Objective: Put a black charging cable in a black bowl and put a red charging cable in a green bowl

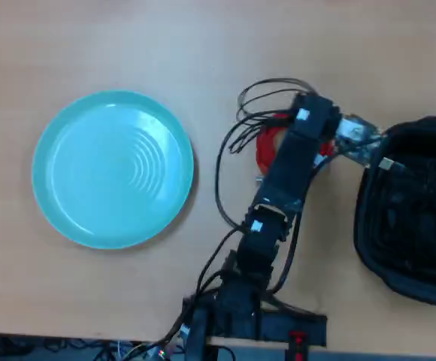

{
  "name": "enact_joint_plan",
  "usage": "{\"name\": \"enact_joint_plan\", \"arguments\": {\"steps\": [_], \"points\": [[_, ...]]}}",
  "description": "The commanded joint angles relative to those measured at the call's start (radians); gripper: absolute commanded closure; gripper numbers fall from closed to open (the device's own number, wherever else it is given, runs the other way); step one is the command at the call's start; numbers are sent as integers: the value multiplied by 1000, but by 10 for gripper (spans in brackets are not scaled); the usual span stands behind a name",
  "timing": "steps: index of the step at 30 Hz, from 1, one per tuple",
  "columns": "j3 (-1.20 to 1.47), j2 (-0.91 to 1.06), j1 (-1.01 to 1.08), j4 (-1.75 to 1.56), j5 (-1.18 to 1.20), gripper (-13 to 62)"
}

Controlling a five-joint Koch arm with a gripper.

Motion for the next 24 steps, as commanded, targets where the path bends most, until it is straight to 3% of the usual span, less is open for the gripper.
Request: {"name": "enact_joint_plan", "arguments": {"steps": [1, 5, 8, 17, 24], "points": [[11, 103, -5, 35, 120, 233], [64, 183, 2, 40, 206, 69], [91, 222, 6, 40, 209, -10], [373, 232, -3, -23, 304, -45], [446, 225, -34, -92, 316, -53]]}}
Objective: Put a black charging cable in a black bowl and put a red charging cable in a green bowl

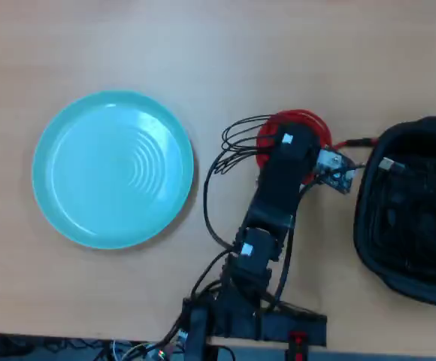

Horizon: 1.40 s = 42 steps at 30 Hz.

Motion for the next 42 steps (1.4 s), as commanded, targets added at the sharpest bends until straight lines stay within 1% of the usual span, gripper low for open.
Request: {"name": "enact_joint_plan", "arguments": {"steps": [1, 5, 14, 24, 28, 35, 37, 39, 40, 42], "points": [[-9, 58, -14, -12, 14, -53], [55, 57, -52, -77, 15, -52], [291, 58, -83, -385, 14, -45], [325, 52, -124, -463, 3, -44], [322, 52, -158, -535, -86, -42], [311, 51, -241, -591, -107, -35], [316, 48, -241, -594, -107, -14], [321, 46, -235, -594, -106, 32], [322, 46, -233, -595, -106, 67], [322, 48, -233, -595, -107, 167]]}}
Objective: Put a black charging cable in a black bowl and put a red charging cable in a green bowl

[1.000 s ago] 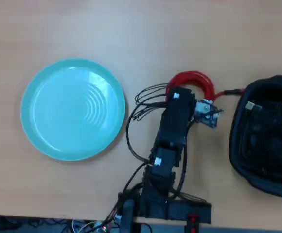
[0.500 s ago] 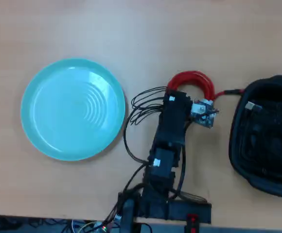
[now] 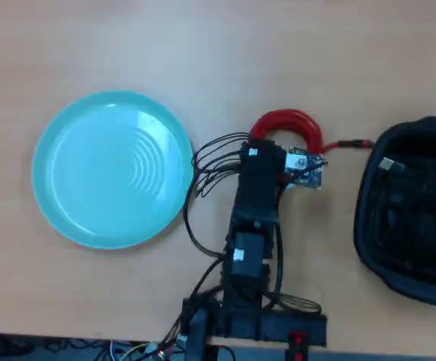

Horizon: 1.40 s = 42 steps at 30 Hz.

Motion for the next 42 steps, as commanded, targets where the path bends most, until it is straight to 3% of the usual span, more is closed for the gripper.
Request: {"name": "enact_joint_plan", "arguments": {"steps": [1, 6, 9, 16, 21, 42], "points": [[-6, 38, 0, -48, -23, 225], [-6, 38, 0, -52, -21, 482], [-5, 38, 0, -61, -17, 577], [-14, 69, -40, -58, 2, 569], [-29, 291, -172, -57, 18, 566], [-534, 483, -382, 58, -14, 568]]}}
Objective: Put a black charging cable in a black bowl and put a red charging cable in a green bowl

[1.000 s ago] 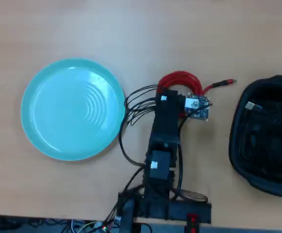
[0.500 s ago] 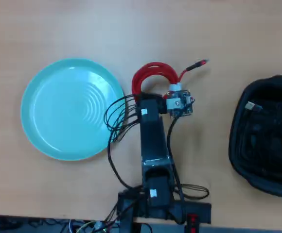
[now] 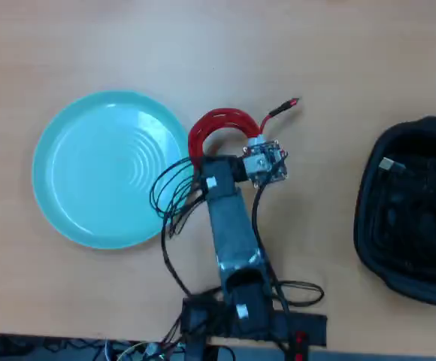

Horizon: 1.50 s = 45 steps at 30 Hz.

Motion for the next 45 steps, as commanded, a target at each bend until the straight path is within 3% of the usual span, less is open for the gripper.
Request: {"name": "enact_joint_plan", "arguments": {"steps": [1, 12, 21, 28, 45], "points": [[-558, 129, -8, -12, -52, 567], [-584, 256, -196, -207, -137, 567], [-577, 252, -403, -503, -189, 567], [-569, 242, -491, -554, -189, 567], [-258, 15, -611, -1014, -179, 567]]}}
